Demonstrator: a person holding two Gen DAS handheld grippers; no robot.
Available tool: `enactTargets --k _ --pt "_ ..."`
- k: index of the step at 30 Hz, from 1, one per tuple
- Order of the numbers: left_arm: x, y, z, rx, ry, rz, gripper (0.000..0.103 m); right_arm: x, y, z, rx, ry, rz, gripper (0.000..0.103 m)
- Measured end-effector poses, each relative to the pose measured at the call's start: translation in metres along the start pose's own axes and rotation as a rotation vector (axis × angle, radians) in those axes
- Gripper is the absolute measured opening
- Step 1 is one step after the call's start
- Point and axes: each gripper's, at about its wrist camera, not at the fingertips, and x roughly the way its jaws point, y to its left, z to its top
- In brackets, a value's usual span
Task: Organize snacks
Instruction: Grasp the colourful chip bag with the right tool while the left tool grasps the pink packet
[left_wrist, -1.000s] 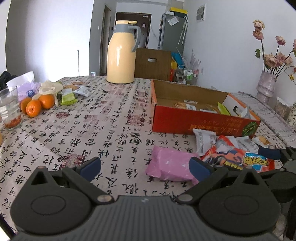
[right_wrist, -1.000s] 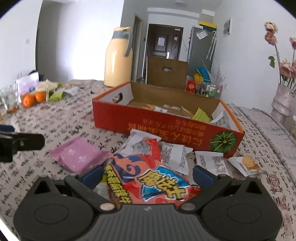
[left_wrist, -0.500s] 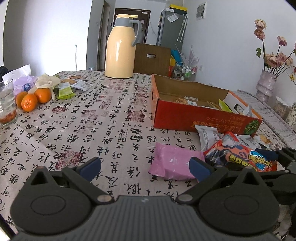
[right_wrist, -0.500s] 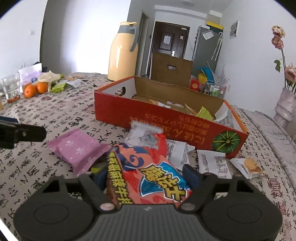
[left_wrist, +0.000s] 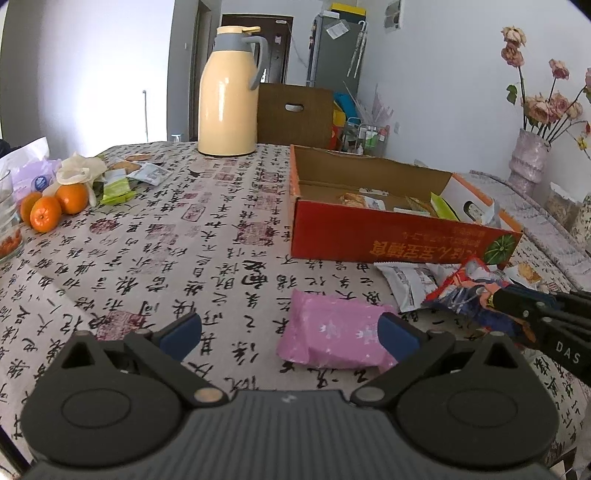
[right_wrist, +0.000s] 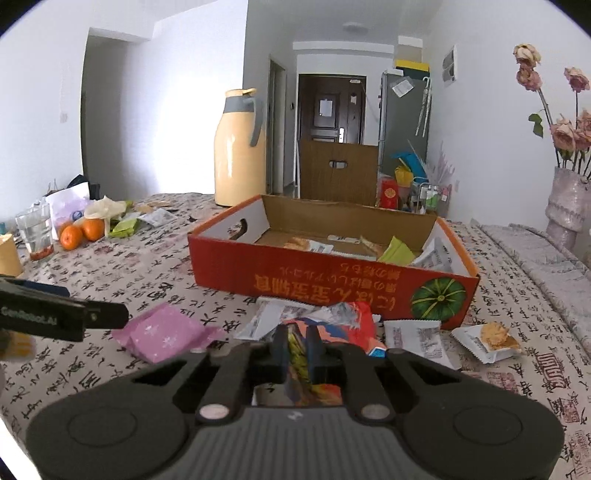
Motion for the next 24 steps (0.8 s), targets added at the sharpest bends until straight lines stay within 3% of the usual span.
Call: enactTargets --k 2,4,6,8,13,17,19,21,24 --pt "0.002 -0.004 0.0 0.005 0.003 -0.001 0.103 0.0 -0.006 -0.001 0.015 0.003 0.004 0.012" --pt "0.003 -0.006 -0.001 0.009 0.005 -0.001 0.103 -0.001 -0.012 -0.002 0.034 -0.003 -0.001 0.026" --pt "0.003 -0.007 -0.001 0.011 0.008 0.002 0.103 -0.003 -0.016 -0.002 0.031 -0.009 -0.017 0.073" --pt "0.004 -0.007 -0.001 0.011 0.01 0.007 0.103 -0.005 -0.019 0.0 -0.014 -0.02 -0.033 0.09" --pt "0.003 -0.007 0.0 0.008 0.009 0.019 0.103 0.019 -0.026 0.012 -0.118 0.055 -0.044 0.096" --pt "0.003 -0.004 0.0 0.005 0.013 0.025 0.103 0.052 -0.031 0.012 -0.122 0.186 0.018 0.096" --pt "0.003 -0.003 0.0 0.006 0.014 0.028 0.103 0.058 -0.033 0.008 -0.102 0.202 0.032 0.092" --pt "0.005 -0.002 0.001 0.007 0.014 0.03 0.103 0.057 -0.037 0.004 -0.064 0.196 0.057 0.071" --pt "0.007 -0.003 0.002 0.011 0.018 0.03 0.103 0.047 -0.039 0.002 -0.03 0.16 0.08 0.059"
